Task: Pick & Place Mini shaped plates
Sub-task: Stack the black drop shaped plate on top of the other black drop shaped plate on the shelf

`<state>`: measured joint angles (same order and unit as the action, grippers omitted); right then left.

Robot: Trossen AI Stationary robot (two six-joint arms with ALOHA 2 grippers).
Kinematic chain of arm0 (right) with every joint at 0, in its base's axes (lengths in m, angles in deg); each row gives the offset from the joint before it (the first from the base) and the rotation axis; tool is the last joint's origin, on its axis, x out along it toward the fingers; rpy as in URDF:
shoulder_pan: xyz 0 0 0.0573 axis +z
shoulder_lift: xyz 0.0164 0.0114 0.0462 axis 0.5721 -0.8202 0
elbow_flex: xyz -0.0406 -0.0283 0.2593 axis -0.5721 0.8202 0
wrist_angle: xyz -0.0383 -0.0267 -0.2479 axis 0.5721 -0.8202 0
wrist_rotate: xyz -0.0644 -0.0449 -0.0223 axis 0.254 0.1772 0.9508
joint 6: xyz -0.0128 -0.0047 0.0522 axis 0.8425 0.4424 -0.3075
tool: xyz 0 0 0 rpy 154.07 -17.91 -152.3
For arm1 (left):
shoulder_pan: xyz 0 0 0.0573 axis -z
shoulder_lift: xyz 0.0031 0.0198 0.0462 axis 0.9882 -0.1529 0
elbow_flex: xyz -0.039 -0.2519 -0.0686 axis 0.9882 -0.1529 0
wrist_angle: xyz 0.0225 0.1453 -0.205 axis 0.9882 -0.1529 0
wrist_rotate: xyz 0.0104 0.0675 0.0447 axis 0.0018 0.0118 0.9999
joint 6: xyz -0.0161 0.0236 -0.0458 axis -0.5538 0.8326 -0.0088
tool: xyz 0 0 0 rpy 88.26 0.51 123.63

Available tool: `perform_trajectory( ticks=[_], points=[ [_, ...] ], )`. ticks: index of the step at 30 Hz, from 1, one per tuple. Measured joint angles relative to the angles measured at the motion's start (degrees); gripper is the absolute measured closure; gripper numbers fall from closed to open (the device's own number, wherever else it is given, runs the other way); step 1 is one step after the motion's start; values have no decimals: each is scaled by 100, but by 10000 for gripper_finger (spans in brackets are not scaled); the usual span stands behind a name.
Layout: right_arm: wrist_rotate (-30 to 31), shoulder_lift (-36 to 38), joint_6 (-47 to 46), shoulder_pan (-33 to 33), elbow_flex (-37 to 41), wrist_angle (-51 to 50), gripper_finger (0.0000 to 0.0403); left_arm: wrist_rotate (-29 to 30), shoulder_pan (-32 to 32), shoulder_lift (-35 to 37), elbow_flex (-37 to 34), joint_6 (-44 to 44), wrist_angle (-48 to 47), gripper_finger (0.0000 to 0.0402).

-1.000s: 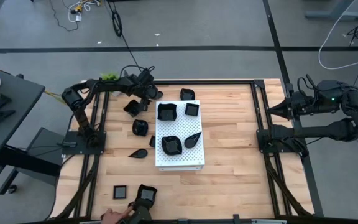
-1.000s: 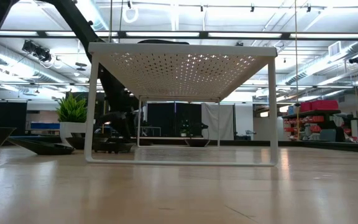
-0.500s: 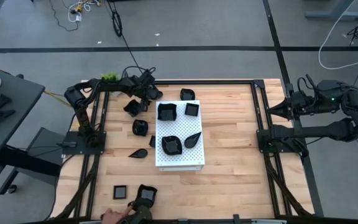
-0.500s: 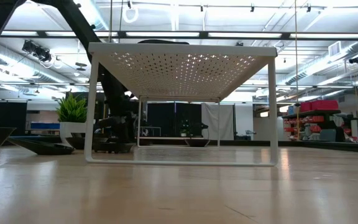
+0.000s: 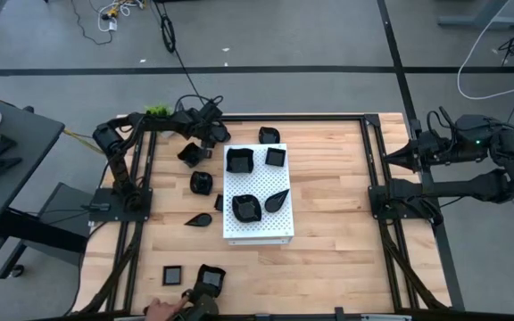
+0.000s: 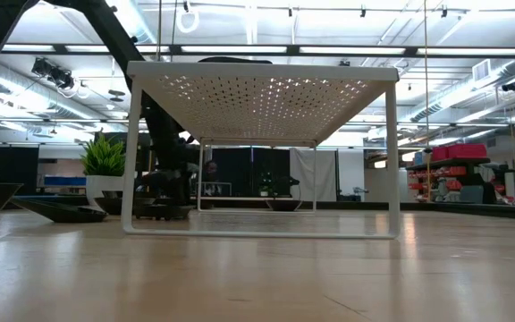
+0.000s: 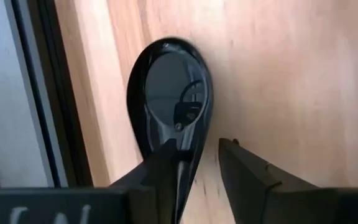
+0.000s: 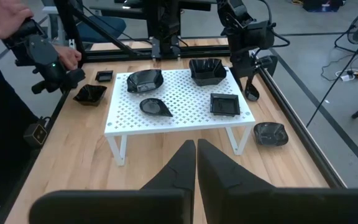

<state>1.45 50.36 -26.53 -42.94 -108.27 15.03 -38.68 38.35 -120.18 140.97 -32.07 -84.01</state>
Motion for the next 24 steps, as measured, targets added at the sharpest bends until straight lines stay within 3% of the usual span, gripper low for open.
perform_trajectory(
  ticks=[11, 24],
  points=[
    [0, 0, 0, 0, 0, -2, 381, 90, -2, 0, 0, -2, 4, 334],
    [0, 0, 0, 0, 0, -2, 381, 116, -4, 0, 0, -2, 4, 366]
  ],
)
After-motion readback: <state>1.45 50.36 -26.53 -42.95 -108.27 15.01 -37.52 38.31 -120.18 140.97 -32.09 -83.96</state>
